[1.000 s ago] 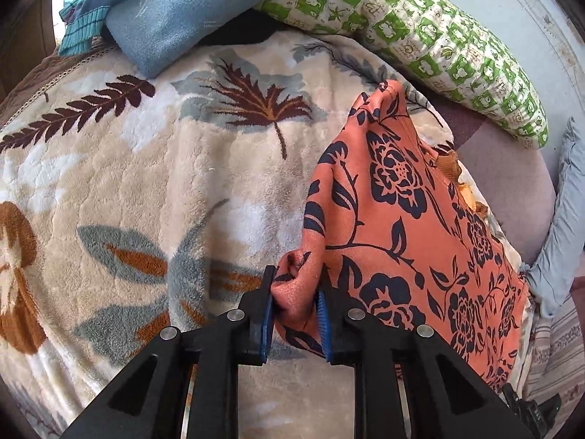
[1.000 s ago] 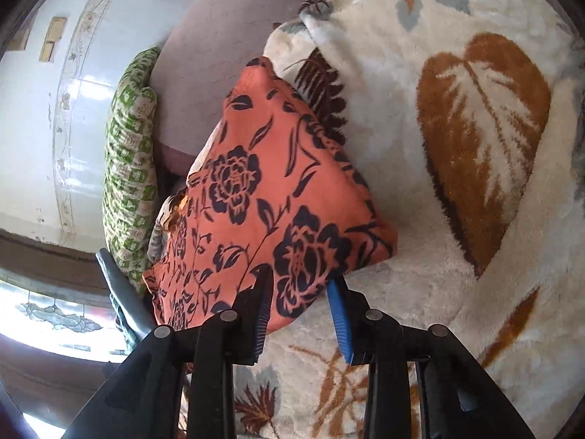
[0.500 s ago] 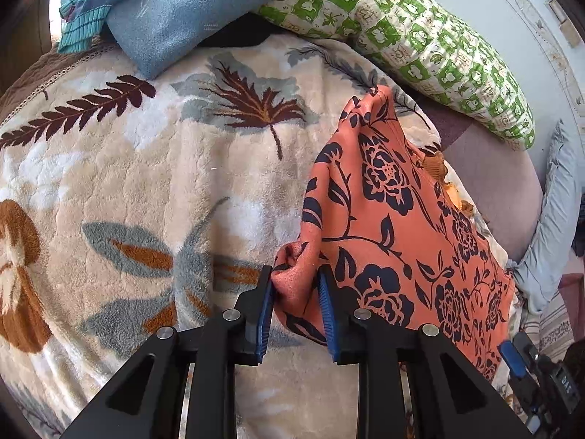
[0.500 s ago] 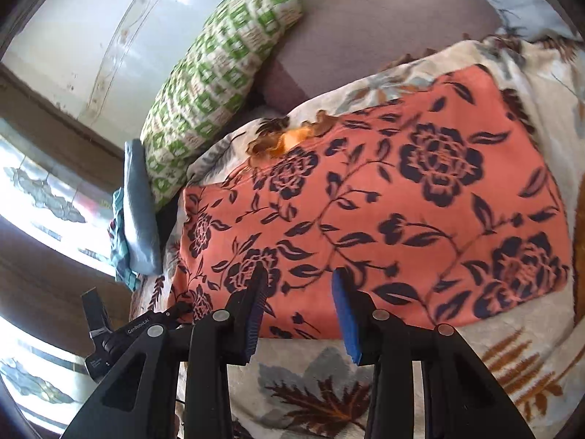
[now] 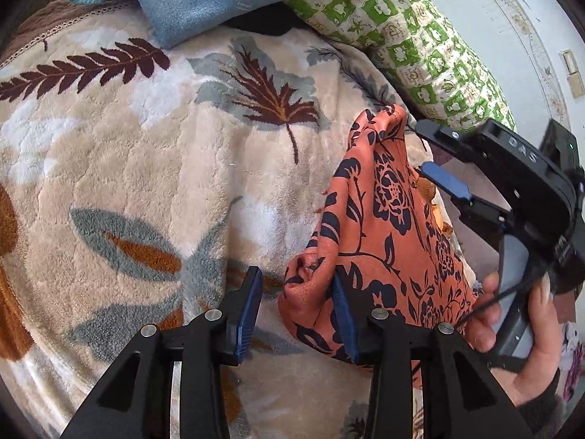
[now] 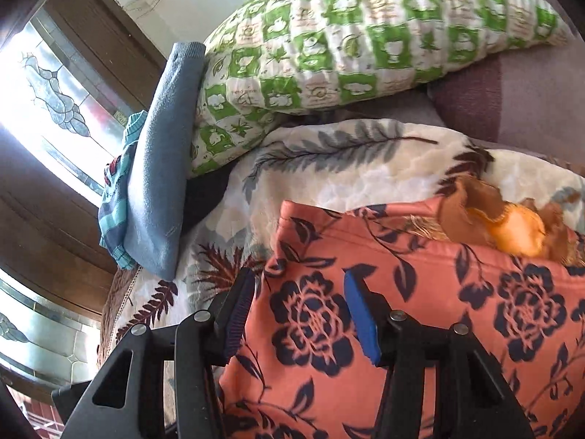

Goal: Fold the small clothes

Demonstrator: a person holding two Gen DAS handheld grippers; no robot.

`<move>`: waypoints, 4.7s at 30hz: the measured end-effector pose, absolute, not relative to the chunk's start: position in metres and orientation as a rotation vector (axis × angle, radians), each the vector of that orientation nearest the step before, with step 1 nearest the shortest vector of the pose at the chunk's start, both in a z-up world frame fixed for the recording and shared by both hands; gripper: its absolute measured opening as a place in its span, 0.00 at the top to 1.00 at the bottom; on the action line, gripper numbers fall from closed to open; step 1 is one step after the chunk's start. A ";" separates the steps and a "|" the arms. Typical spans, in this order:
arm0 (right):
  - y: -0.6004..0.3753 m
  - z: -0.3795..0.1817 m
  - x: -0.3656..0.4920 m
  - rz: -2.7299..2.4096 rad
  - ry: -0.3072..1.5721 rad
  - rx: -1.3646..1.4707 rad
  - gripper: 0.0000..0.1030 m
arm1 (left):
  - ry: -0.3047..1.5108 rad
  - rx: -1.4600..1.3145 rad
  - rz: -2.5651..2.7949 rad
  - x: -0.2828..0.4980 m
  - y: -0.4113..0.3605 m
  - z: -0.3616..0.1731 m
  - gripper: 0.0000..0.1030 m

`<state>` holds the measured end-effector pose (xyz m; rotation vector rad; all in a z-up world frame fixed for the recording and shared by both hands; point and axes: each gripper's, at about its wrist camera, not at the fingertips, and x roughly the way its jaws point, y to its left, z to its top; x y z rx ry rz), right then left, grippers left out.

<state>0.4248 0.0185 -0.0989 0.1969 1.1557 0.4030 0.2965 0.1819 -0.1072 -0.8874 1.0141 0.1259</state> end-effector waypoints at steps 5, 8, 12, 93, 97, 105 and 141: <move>0.049 -0.126 0.445 0.387 1.168 0.075 0.49 | 1.025 -0.900 0.131 0.300 0.185 -0.115 0.63; 0.066 -0.132 0.453 0.404 1.176 -0.035 0.95 | 1.023 -0.896 0.134 0.301 0.185 -0.116 0.63; 0.065 -0.125 0.457 0.451 1.126 0.034 0.95 | 1.021 -0.873 0.150 0.306 0.182 -0.117 0.62; -0.128 -0.083 0.245 0.284 1.023 0.148 0.43 | 0.969 -0.884 0.141 0.317 0.203 -0.095 0.48; -0.029 -0.095 0.249 0.399 1.029 -0.060 0.41 | 1.008 -0.851 0.166 0.315 0.223 -0.092 0.48; 0.084 -0.125 0.237 0.404 0.903 -0.518 0.40 | 0.962 -0.916 0.189 0.293 0.260 -0.084 0.48; 0.038 -0.110 0.246 0.445 0.773 -0.273 0.90 | 1.082 -1.063 -0.318 0.461 0.217 -0.139 0.33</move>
